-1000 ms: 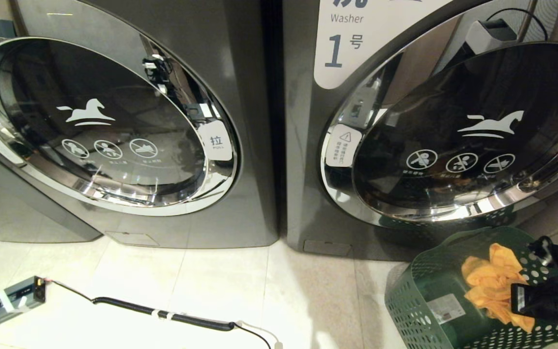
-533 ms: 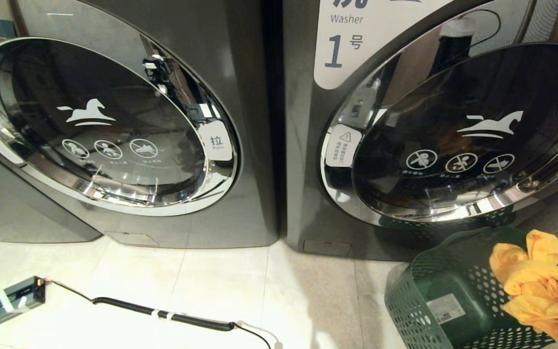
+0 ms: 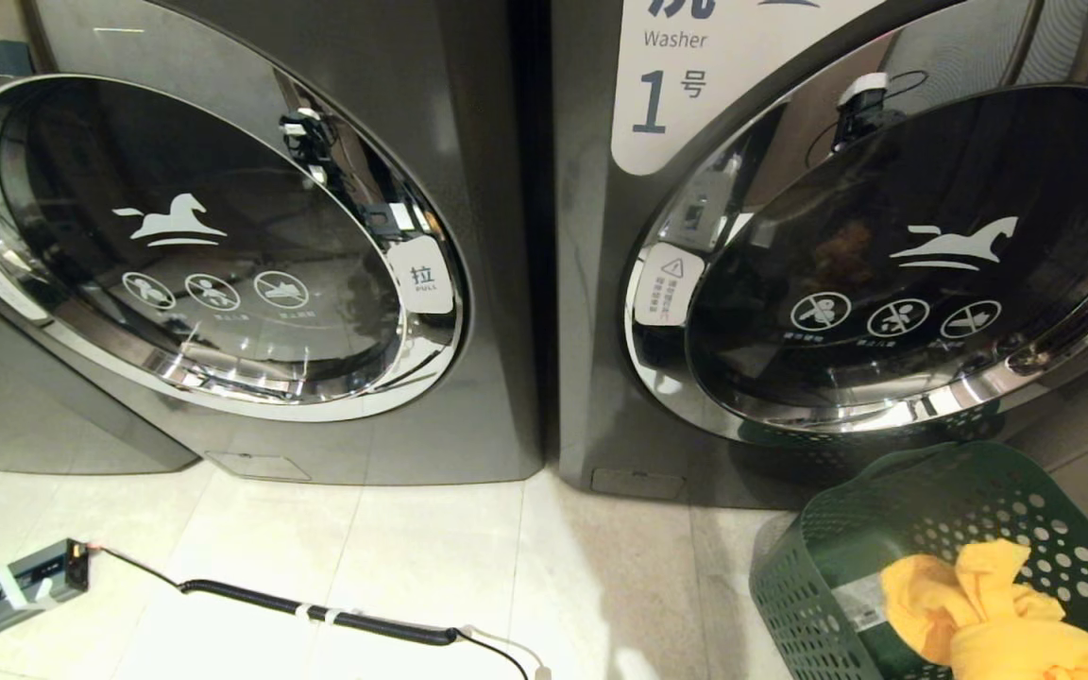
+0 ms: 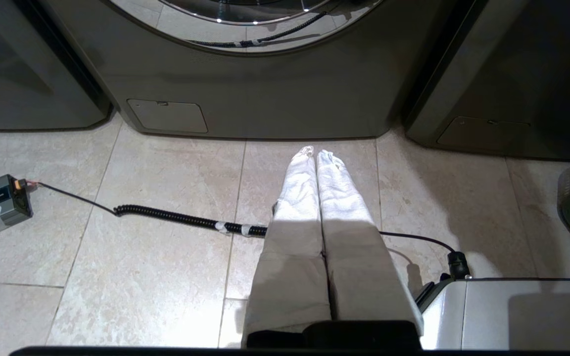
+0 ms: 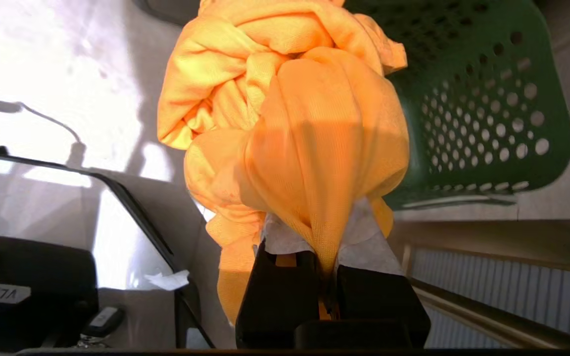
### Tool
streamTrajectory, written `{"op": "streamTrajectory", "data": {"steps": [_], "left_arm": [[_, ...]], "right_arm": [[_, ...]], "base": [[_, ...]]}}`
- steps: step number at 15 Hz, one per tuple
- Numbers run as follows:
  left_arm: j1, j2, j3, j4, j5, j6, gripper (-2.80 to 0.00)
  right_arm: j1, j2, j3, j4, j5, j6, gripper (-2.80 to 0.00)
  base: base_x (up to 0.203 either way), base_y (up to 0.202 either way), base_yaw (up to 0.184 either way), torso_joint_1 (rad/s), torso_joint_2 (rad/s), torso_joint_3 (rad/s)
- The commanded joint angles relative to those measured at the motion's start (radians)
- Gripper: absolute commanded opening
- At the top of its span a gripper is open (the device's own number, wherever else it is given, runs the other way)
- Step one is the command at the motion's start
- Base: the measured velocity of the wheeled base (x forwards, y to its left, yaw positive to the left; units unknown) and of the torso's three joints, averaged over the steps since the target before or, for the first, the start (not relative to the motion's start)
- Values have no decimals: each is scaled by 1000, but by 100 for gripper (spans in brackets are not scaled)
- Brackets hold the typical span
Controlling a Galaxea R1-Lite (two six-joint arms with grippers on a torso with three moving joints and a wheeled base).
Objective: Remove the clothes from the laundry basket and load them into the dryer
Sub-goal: Put the clothes in the dryer
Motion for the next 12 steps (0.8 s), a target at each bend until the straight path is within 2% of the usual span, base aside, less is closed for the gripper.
{"op": "streamTrajectory", "data": {"steps": [1,3,5,9,12], "left_arm": [[0,0,0,0,1,1,-280],[1,0,0,0,1,1,-280],[0,0,0,0,1,0,-280],[1,0,0,0,1,1,-280],[2,0,0,0,1,1,-280]], "right_arm": [[17,-216,-9,59,8,-2,-280],[22,-337,-13,82,13,-2,-280],[25,-340,-8,81,-6,26,-280],[25,-340,-23,125,10,38,-280],[25,-340,-22,122,-25,121,-280]], "base": [[0,0,0,0,0,0],[0,0,0,0,0,0],[0,0,0,0,0,0],[0,0,0,0,0,0],[0,0,0,0,0,0]]}}
